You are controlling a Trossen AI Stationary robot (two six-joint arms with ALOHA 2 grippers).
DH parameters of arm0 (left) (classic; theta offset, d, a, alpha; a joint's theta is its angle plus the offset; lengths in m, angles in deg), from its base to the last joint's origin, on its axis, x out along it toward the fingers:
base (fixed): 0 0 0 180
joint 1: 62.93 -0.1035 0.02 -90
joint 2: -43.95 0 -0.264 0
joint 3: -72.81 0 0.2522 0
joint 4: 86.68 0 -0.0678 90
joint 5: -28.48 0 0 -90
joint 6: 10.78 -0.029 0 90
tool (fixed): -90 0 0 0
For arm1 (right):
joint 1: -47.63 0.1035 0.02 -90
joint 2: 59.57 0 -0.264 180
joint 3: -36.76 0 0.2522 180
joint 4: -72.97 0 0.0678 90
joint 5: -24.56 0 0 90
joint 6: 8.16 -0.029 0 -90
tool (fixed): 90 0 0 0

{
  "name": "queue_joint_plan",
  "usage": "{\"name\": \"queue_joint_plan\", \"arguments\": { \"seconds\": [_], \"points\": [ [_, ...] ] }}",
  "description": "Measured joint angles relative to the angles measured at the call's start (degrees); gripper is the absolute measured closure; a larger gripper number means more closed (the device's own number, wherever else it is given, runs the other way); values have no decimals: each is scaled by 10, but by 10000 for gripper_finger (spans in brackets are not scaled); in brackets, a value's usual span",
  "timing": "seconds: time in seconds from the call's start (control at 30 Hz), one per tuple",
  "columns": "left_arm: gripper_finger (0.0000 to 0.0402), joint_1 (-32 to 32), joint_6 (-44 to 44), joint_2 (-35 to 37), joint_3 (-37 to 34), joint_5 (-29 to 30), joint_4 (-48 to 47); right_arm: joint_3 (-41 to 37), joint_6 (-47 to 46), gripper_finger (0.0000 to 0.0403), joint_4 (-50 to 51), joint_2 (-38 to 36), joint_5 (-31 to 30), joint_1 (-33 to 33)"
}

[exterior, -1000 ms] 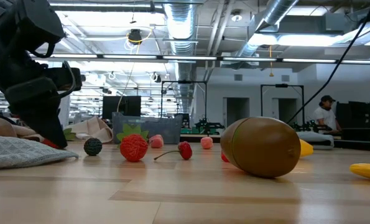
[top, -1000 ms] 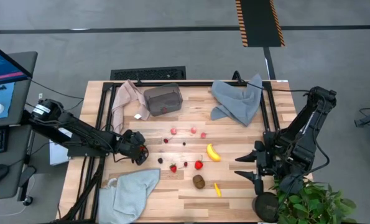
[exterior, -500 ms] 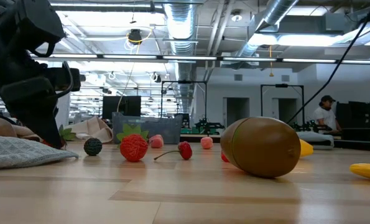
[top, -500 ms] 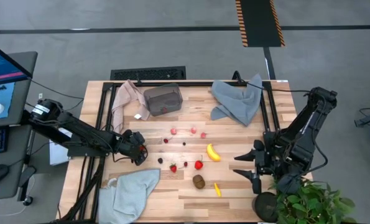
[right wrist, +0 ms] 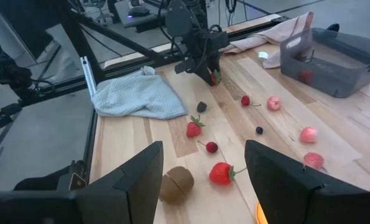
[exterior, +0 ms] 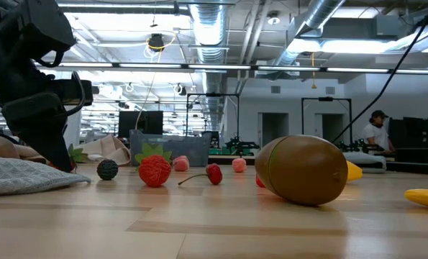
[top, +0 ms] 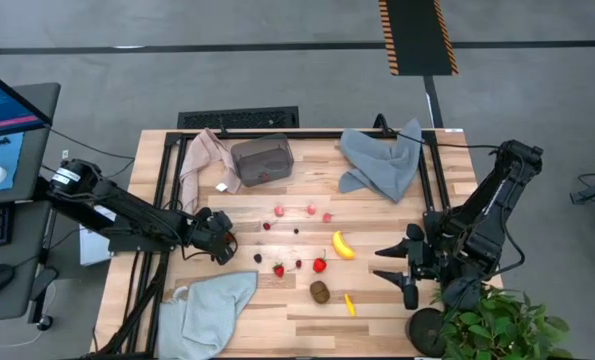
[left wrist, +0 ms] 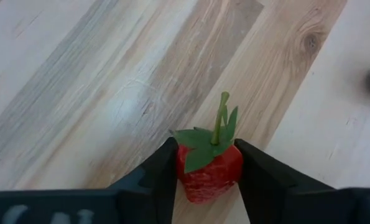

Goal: Pick and placing Produce into tupperware
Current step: Put the red strawberry into the black bin

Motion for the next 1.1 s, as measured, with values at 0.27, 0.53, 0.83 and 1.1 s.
{"name": "queue_joint_plan", "arguments": {
  "seconds": [0.27, 0.53, 0.83, 1.1],
  "points": [
    [256, 0, -16, -1, 15, -9, 1, 0, 32, 154, 0, -28, -8, 8],
    [272, 1, -20, 0, 16, -10, 4, 0, 110, 154, 14, -118, -24, 1],
    [269, 1, -22, 0, 16, -10, 7, 0, 53, 154, 159, -195, -22, -59],
    [266, -10, -31, 0, 17, -12, 13, 0, 20, 154, 234, -254, -21, -104]
  ]
}}
